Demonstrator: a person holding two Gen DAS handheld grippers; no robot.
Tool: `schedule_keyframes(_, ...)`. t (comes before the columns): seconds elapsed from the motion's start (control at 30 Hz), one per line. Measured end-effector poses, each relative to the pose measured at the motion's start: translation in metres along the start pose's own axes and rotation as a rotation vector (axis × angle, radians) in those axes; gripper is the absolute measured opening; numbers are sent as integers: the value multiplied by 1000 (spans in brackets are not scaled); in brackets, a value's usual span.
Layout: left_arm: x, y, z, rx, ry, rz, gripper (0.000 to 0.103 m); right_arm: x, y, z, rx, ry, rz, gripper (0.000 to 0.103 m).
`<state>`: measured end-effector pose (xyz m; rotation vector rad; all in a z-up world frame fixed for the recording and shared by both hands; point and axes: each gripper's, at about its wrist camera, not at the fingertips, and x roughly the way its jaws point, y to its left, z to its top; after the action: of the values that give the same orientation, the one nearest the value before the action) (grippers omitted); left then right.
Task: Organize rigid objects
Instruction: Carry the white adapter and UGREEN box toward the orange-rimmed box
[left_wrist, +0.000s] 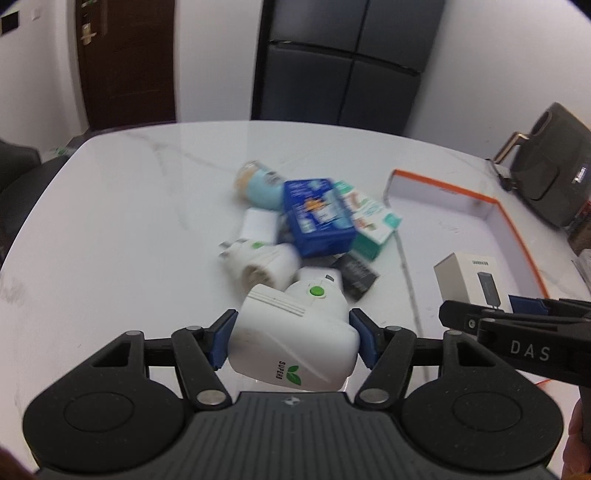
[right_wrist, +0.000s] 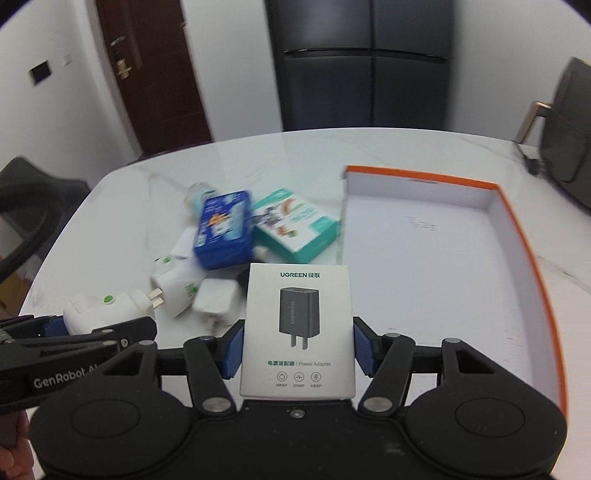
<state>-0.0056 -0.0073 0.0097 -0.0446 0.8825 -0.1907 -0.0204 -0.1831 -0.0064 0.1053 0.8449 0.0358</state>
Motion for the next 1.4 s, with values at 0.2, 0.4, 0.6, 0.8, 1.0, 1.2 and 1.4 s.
schedule_keyframes(0.2, 4, -31, 11, 36, -6, -46, 66, -20, -31, 0, 56, -34, -33, 71)
schedule_keyframes(0.4, 10, -65, 23, 75, -15, -94, 66, -35, -61, 2, 101, -57, -63, 71)
schedule_keyframes(0.6, 17, -97, 33, 106, -23, -126, 66, -42, -89, 9, 143, -68, -79, 71)
schedule_keyframes(0.8, 24, -120, 42, 120, -28, -141, 66, -43, -113, 16, 163, -72, -88, 71)
schedule_keyframes(1.0, 30, -140, 48, 132, -35, -139, 66, -41, -130, 22, 162, -77, -82, 71)
schedule_keyframes(1.2, 35, -153, 53, 124, -36, -129, 66, -36, -143, 30, 157, -85, -70, 71)
schedule_keyframes(1.4, 42, -163, 60, 109, -38, -117, 66, -27, -156, 41, 141, -85, -64, 71)
